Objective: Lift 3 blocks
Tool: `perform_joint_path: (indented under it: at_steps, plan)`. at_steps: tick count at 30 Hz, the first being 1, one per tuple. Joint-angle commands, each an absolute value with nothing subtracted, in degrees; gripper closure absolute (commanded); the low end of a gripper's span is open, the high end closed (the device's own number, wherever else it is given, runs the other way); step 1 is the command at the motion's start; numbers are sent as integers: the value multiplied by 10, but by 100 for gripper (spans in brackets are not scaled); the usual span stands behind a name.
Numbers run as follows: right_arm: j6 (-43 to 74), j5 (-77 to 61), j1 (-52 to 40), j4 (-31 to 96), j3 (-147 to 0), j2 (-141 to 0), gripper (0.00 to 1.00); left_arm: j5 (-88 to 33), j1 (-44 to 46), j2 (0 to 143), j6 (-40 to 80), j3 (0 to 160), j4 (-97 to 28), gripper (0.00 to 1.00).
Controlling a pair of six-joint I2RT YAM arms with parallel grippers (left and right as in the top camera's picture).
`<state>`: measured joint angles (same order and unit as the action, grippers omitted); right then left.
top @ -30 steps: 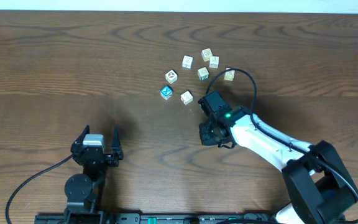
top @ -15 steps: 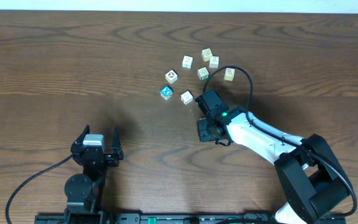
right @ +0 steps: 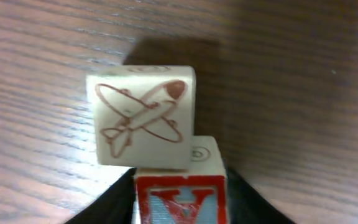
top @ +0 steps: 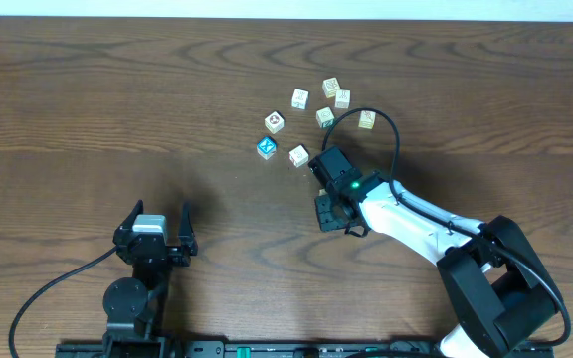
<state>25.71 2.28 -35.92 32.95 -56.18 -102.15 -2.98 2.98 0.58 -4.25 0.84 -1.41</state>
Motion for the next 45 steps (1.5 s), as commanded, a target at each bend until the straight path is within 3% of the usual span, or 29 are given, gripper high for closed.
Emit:
perform_joint_path:
  at_steps: [1,6,18,30,37,45]
  plan:
    - [261,6,-364,336,-546,-1043,72,-25,27,2,-36,2,-40,24]
    - [290,42,-364,341,-546,-1043,83,-25,27,2,-36,2,-40,24]
    - [324,70,-330,350,-546,-1043,82,-25,27,2,-36,2,-40,24]
    - [321,14,-323,314,-546,-1043,78,-25,27,2,-36,2,-40,24]
    - [340,-9,-323,338,-546,-1043,92,-25,27,2,-36,2,-40,24]
    - [369,-9,-324,393,-546,-1043,99,-25,27,2,-36,2,-40,24]
